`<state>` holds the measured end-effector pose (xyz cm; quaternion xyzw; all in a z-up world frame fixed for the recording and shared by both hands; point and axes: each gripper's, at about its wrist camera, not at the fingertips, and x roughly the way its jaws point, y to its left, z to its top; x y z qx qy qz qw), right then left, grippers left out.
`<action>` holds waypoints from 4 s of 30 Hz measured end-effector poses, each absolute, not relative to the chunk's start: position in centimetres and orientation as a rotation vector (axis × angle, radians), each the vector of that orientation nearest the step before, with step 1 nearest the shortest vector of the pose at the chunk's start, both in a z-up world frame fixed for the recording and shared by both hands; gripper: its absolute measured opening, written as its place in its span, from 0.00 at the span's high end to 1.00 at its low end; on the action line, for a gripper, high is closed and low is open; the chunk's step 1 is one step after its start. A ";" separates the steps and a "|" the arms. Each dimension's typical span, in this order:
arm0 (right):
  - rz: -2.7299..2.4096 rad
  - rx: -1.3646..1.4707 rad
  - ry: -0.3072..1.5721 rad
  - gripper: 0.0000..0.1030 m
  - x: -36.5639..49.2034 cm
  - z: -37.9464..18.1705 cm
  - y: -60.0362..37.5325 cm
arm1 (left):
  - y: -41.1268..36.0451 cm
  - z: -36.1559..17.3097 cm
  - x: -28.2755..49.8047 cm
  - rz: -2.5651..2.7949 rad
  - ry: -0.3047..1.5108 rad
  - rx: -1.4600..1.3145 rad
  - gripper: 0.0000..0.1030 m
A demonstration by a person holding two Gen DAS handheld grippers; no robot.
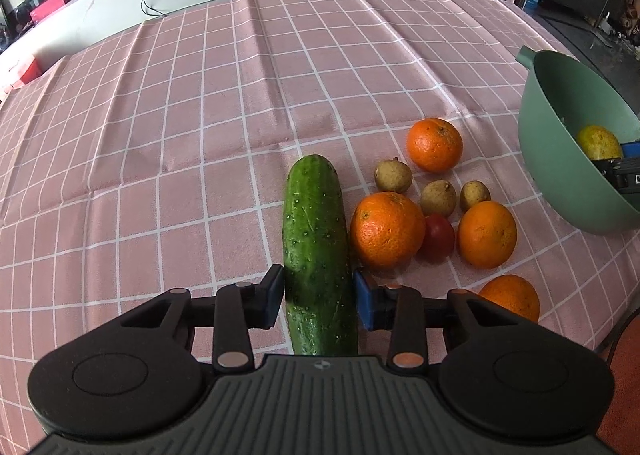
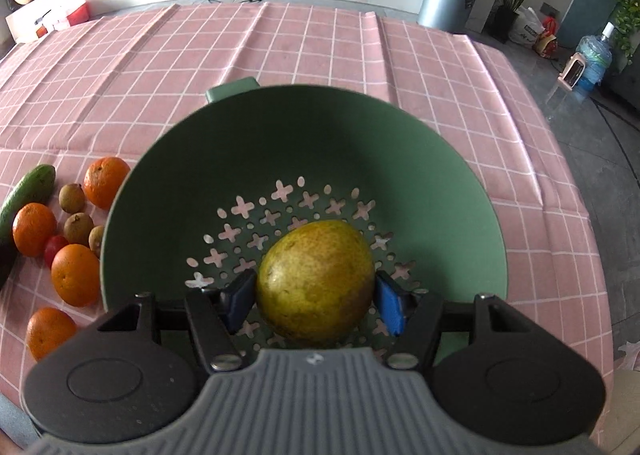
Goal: Organize fruits
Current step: 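Carry the pear into the green colander and open the right tool while the left holds the cucumber, then lift the cucumber with the left tool, lower it into the colander, release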
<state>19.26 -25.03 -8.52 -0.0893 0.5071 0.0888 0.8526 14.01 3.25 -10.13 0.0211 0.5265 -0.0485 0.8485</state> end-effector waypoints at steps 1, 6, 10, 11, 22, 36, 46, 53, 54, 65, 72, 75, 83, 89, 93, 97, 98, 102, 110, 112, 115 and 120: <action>0.189 -0.189 1.074 0.42 19.3 -8.7 -25.1 | 3.4 -10.1 14.0 -0.100 1.114 0.032 0.59; 0.196 -0.181 1.074 0.41 19.3 -8.9 -25.2 | 4.2 -9.9 14.0 -0.081 1.128 -0.051 0.59; 0.199 -0.203 1.078 0.41 19.4 -9.0 -24.9 | 4.4 -9.0 13.7 -0.070 1.113 -0.087 0.60; 0.195 -0.213 1.070 0.41 19.2 -8.9 -24.9 | 4.5 -8.7 13.6 -0.072 1.108 -0.092 0.60; 0.175 -0.188 0.936 0.17 16.3 -5.8 -25.4 | 5.7 -7.3 13.0 -0.068 1.125 -0.270 0.60; 0.056 0.222 0.770 0.16 11.0 -4.8 -29.3 | 2.9 -9.9 11.1 -0.063 1.173 -0.016 0.60; 0.035 0.300 0.742 0.15 10.4 -5.0 -30.2 | 2.4 -10.2 12.4 -0.048 1.130 0.030 0.56; 0.037 0.254 0.739 0.11 10.5 -5.2 -29.6 | 2.1 -9.4 11.9 -0.040 1.099 0.022 0.60; 0.037 0.252 0.739 0.11 10.5 -5.2 -29.5 | 2.1 -8.8 11.6 -0.043 1.082 0.017 0.60; 0.041 0.277 0.736 0.11 10.2 -5.2 -30.0 | -1.9 0.5 11.3 -0.223 0.869 -0.035 0.60; 0.046 0.297 0.728 0.11 10.1 -5.2 -30.3 | -8.1 3.5 14.7 -0.372 0.768 -0.057 0.60; 0.046 0.316 0.721 0.12 10.1 -5.3 -30.5 | -10.6 3.2 16.5 -0.423 0.771 -0.070 0.60; -0.003 0.279 0.717 0.11 10.4 -5.6 -30.2 | -14.5 -0.5 19.4 -0.465 0.852 -0.023 0.60; -0.010 0.266 0.725 0.11 10.7 -5.9 -30.2 | -14.9 -2.8 20.1 -0.467 0.915 0.005 0.60; -0.027 0.272 0.741 0.11 10.9 -6.1 -30.3 | -15.1 -3.8 20.4 -0.470 0.942 0.021 0.60; -0.035 0.273 0.760 0.11 11.3 -6.3 -30.3 | -15.3 -4.5 20.8 -0.465 0.959 0.035 0.60; -0.035 0.275 0.766 0.11 11.4 -6.4 -30.4 | -15.5 -4.7 21.1 -0.464 0.967 0.038 0.60; -0.033 0.284 0.777 0.11 11.6 -6.6 -30.6 | -15.7 -5.5 21.7 -0.453 0.985 0.053 0.60; -0.033 0.280 0.792 0.12 12.0 -6.9 -30.6 | -15.3 -6.2 22.4 -0.436 1.003 0.046 0.60; -0.036 0.275 0.793 0.12 12.0 -6.9 -30.4 | -15.1 -6.4 22.5 -0.428 1.005 0.042 0.59; -0.039 0.271 0.790 0.12 12.0 -6.8 -30.4 | -15.0 -6.7 22.6 -0.423 1.025 0.056 0.59; -0.043 0.263 0.778 0.12 11.7 -6.6 -30.2 | -14.2 -5.4 21.8 -0.437 0.998 0.018 0.49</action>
